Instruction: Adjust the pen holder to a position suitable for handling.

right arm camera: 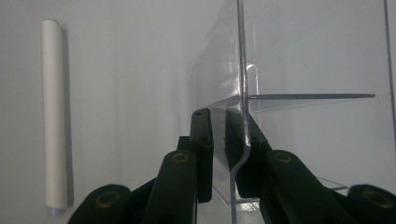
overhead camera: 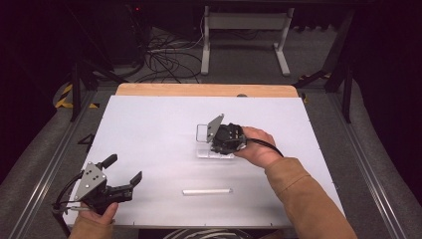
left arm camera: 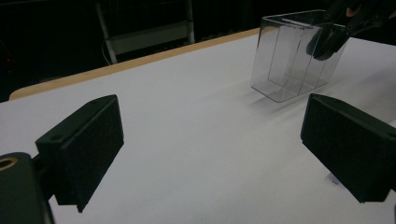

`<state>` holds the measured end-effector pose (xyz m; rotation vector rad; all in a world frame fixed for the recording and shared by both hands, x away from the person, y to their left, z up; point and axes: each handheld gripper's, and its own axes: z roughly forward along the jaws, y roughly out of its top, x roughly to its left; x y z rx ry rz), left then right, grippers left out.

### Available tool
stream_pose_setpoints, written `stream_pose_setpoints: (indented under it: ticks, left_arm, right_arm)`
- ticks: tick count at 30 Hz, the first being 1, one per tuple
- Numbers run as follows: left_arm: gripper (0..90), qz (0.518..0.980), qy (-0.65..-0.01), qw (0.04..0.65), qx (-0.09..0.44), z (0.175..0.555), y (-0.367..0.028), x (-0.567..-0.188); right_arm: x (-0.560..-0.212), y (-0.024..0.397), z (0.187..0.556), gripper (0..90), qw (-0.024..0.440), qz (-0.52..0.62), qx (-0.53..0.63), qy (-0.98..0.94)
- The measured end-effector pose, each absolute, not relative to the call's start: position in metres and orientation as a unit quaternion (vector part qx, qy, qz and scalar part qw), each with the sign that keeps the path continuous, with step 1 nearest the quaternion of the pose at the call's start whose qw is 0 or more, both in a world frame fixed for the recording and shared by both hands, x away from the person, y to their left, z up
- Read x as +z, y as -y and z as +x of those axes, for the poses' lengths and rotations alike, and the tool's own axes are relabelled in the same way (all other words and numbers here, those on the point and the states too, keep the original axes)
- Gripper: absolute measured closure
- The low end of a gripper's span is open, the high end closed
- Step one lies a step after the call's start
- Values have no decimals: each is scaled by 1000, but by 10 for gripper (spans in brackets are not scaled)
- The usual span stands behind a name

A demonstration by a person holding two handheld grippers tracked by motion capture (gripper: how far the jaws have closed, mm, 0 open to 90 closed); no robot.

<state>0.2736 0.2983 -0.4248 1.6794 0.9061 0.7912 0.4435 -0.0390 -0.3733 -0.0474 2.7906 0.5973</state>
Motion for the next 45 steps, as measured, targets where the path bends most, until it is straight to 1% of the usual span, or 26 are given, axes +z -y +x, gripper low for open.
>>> stream_pose_setpoints:
  ticks: [9, 14, 35, 36, 37, 38, 40, 41, 42, 43, 45]
  left_arm:
    - [66, 699, -375, 512, 330, 274, -298, -425]
    - [66, 700, -375, 512, 328, 274, -298, -425]
    - [66, 699, -375, 512, 330, 274, -298, -425]
    - [66, 699, -374, 512, 330, 275, -298, -425]
    - [66, 699, -374, 512, 330, 274, -298, -425]
    - [66, 699, -375, 512, 330, 275, -298, -425]
    - [66, 699, -375, 512, 329, 275, -298, -425]
    - [66, 699, -375, 512, 329, 275, -298, -425]
    - [66, 700, -374, 511, 330, 275, -298, -425]
    - [66, 700, -374, 511, 330, 275, -298, -425]
    - [66, 700, -374, 512, 330, 275, -298, -425]
  right_arm:
    - [-385, 19, 439, 802, 129, -39, 200, -970]
    - [-387, 16, 441, 805, 132, -23, 196, -971]
    - [-389, 14, 441, 795, 132, -35, 193, -972]
    - [-389, 14, 441, 777, 134, -36, 195, -971]
    - [-388, 15, 440, 736, 137, -34, 199, -970]
    - [-384, 18, 440, 674, 139, -24, 213, -967]
    - [-379, 21, 439, 632, 138, -19, 226, -964]
    - [-379, 21, 439, 632, 138, -19, 226, -964]
    - [-373, 25, 437, 575, 138, -7, 243, -960]
    - [-373, 25, 437, 575, 138, -7, 243, -960]
    - [-361, 34, 434, 507, 132, 20, 273, -953]
